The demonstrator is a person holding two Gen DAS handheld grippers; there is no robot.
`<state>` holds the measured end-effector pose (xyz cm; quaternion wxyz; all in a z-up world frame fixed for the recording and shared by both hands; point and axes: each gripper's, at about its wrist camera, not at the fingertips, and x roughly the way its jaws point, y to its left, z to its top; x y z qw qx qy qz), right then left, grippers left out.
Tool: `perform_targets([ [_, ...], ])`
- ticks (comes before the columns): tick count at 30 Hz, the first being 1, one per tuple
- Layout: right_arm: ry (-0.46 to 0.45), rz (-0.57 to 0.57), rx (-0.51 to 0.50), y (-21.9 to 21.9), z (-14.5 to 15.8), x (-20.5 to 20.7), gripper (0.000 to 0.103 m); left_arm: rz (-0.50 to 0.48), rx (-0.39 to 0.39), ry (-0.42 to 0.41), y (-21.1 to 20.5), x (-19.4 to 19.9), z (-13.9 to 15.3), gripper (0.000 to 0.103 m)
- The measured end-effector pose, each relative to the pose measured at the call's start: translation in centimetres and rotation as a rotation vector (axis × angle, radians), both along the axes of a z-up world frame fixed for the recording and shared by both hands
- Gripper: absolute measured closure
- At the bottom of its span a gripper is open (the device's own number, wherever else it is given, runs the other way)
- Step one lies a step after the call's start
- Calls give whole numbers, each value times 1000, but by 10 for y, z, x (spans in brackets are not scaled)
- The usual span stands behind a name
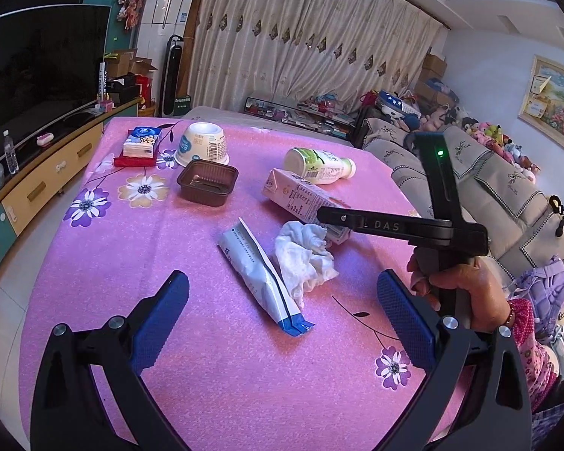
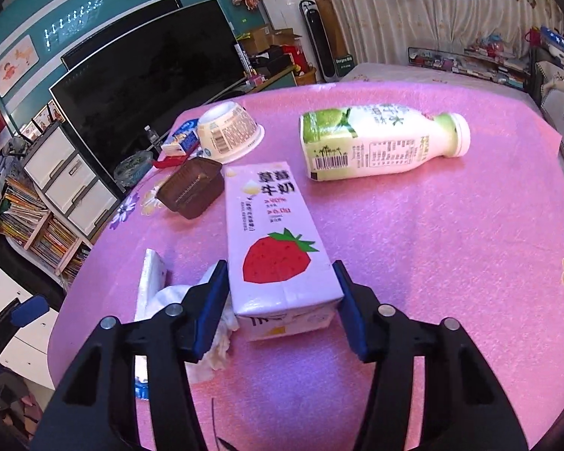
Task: Collect trash
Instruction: 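Grasp the strawberry milk carton with the right gripper, then carry the milk carton to the yellow bin and open the right gripper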
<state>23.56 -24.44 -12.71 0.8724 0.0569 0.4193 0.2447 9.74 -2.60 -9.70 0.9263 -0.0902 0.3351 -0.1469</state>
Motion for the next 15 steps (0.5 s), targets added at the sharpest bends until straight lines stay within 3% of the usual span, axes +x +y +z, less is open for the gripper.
perform_targets([
  [9,-101,-17,21,-21,39,-47,55,-12,-10,14,-3,6,-5,5],
  [15,-179,-153,-5,-68,53,-77,55,-27,1,13,-12,5,-5,5],
])
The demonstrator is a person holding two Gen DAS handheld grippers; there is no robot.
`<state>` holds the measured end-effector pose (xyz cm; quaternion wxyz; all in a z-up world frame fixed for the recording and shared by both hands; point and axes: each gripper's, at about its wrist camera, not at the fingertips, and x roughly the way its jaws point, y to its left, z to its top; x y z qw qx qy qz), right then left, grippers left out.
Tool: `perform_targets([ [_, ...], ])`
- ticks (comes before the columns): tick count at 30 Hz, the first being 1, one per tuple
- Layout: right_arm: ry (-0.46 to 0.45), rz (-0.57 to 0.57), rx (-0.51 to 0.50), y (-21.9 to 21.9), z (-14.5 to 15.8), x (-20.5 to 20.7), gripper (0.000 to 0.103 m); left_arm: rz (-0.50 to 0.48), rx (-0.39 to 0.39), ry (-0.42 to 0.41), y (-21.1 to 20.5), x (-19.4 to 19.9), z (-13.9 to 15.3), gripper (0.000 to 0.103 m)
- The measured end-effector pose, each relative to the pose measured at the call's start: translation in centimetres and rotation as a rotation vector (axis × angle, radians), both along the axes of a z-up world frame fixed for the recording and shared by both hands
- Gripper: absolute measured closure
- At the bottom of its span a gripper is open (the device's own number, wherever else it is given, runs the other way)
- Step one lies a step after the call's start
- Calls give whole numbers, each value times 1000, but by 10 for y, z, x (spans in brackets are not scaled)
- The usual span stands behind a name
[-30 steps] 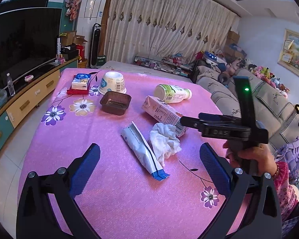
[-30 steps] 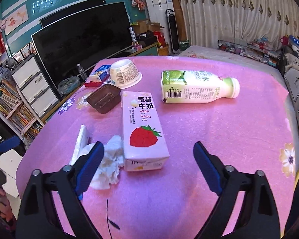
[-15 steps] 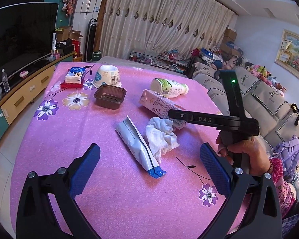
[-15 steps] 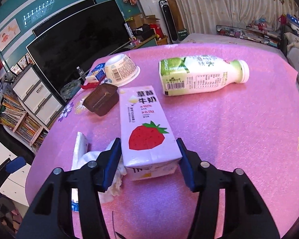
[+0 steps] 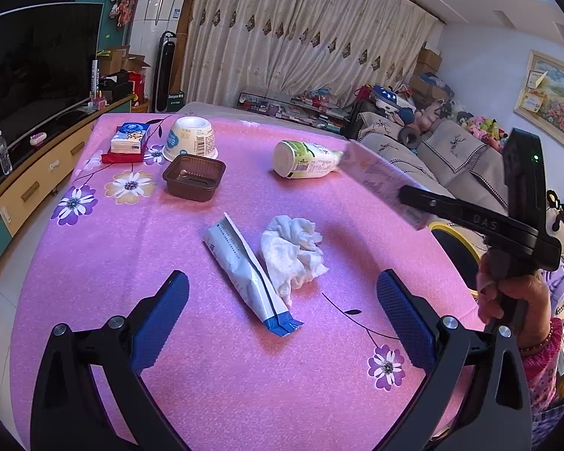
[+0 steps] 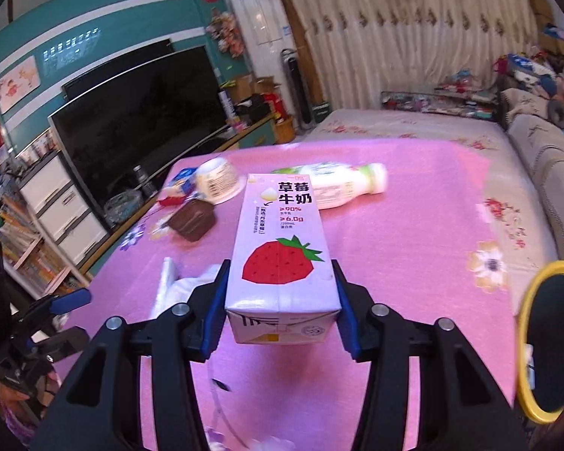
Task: Collect trash
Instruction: 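Carry the milk carton to the yellow bin and open the right gripper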
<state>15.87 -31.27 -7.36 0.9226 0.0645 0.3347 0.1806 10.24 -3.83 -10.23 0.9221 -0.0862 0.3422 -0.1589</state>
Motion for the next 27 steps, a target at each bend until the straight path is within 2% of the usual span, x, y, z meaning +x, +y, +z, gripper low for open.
perform_targets([
  [7,8,-217,-46,-80,-10,-11,55,-24,17,-11,-16,0,1,5],
  [15,86,-474,-81,-179,-46,-10,55,-52,36,-9,-35,5,2,5],
  [19,131,-559,-99,-209,-67,-8,55,-70,46,0,-43,10,0,5],
  [27,200,-651,-118,-241,-100,0,55,-81,58,3,-48,17,-1,5],
])
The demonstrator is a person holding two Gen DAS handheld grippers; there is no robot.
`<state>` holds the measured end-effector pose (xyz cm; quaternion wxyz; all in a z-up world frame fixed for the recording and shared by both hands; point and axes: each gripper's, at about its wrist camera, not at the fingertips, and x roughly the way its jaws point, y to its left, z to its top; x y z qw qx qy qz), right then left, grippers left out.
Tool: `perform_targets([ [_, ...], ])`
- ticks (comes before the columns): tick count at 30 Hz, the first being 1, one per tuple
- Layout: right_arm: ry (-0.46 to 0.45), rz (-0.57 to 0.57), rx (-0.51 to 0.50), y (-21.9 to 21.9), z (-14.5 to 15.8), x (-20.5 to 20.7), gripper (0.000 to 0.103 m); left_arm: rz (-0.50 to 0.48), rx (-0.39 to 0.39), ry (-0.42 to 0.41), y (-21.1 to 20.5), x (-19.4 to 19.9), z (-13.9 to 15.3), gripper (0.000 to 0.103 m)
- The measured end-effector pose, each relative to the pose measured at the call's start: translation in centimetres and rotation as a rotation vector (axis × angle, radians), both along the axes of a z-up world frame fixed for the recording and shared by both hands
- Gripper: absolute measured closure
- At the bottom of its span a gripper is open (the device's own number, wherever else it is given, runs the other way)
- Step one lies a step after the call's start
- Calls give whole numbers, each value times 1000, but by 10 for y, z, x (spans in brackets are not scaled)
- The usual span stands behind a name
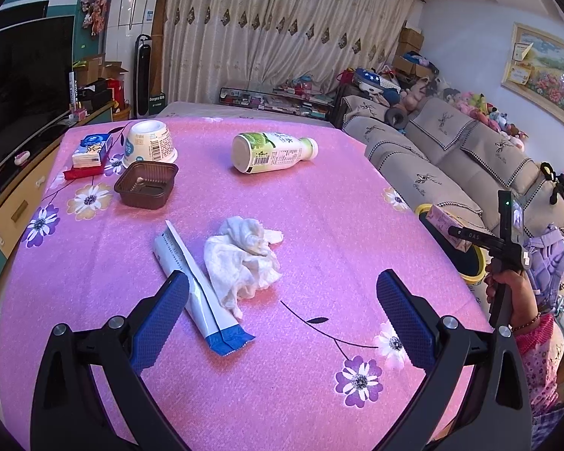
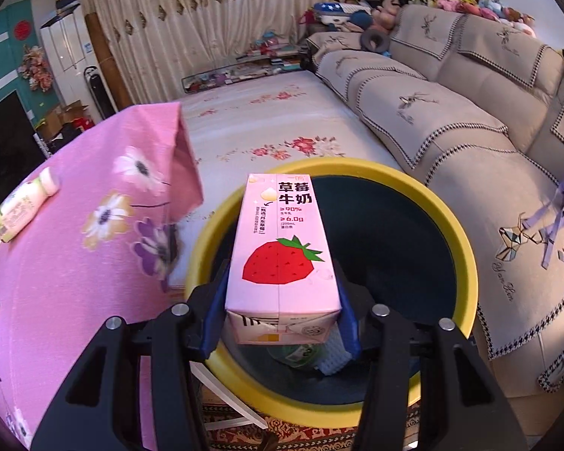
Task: Collect trash
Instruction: 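Carry the milk carton to the yellow bin and open the right gripper, then grasp the crumpled white tissue with the left gripper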
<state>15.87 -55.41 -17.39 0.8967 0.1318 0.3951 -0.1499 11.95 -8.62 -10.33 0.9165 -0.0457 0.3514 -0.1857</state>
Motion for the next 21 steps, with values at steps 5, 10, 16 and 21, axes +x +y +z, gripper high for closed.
perform_targets([
  [5,30,-30,8,-8,-13,3,52,-9,11,3,-4,7,-2,5],
  [10,3,-35,17,-3,-6,-2,43,-29,23,18,-10,16,-7,5],
  [16,-12,-16,24,-2,0,-6,41,-69,45,47,-17,36,-11,5],
  [21,-19,-3,34,1,3,-7,40,-109,105,62,-27,59,-15,5],
])
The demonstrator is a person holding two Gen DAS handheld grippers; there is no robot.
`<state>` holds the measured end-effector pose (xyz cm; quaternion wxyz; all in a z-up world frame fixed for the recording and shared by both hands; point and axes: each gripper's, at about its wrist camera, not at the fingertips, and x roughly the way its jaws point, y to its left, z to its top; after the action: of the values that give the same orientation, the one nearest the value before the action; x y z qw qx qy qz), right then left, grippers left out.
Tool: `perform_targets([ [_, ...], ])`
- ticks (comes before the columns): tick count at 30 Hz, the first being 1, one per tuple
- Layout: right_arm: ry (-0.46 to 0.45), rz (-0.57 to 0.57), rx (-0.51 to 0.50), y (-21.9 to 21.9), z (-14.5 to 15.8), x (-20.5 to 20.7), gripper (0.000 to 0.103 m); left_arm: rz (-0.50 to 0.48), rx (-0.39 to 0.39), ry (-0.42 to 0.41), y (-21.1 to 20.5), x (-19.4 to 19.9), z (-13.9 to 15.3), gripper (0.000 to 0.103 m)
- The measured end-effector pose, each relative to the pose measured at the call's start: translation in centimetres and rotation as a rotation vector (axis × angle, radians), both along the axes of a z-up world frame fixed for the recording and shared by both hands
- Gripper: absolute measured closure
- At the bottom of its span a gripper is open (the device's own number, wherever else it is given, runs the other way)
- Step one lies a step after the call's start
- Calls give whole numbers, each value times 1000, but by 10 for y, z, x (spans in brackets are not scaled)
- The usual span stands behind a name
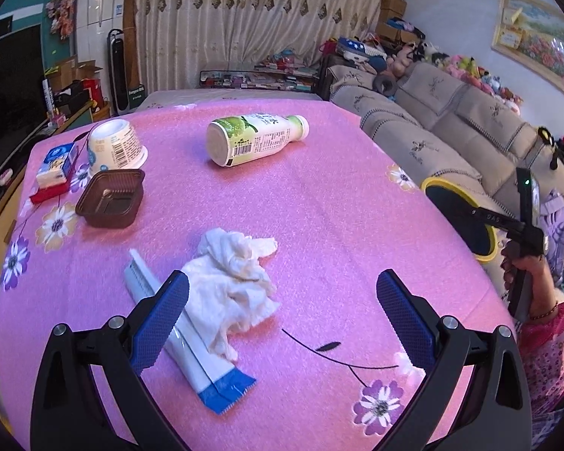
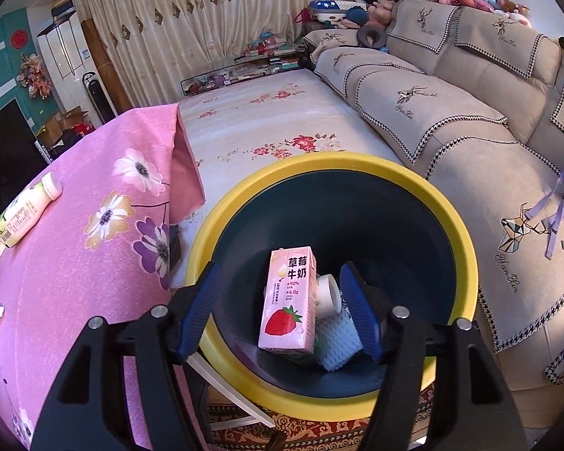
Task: Collect trash
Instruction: 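Grasp the crumpled white tissue with the left gripper, then carry the tissue over the yellow bin and open the left gripper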
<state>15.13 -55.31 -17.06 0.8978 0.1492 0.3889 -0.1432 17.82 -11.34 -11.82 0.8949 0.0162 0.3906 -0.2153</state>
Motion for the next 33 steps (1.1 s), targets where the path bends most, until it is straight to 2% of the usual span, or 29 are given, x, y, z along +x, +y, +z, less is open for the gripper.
perform_targets([
  [4,-3,7,6,2,2,-1,39,-19,50,13,-7,20,-5,5],
  [15,-10,28,21,4,4,-3,38,-27,107,166,-13,67,-44,5],
  [17,-9,30,25,4,4,-3,38,-24,115,173,-14,69,-47,12],
  [19,-10,32,28,4,4,-3,38,-11,139,162,-16,68,-49,31],
  [20,-10,33,31,4,4,-3,38,-8,145,158,-17,68,-49,36],
  [22,-12,37,35,5,4,-3,38,-7,149,158,-17,68,-47,53],
  [24,-15,40,38,6,5,-3,38,-8,133,161,-17,67,-43,62],
  [28,-28,43,40,6,9,-6,38,-30,106,125,-22,58,-25,74],
  [32,-51,40,44,3,16,-11,38,-83,86,71,-37,45,0,76],
  [33,-58,39,46,2,18,-12,38,-94,82,63,-40,43,4,84],
])
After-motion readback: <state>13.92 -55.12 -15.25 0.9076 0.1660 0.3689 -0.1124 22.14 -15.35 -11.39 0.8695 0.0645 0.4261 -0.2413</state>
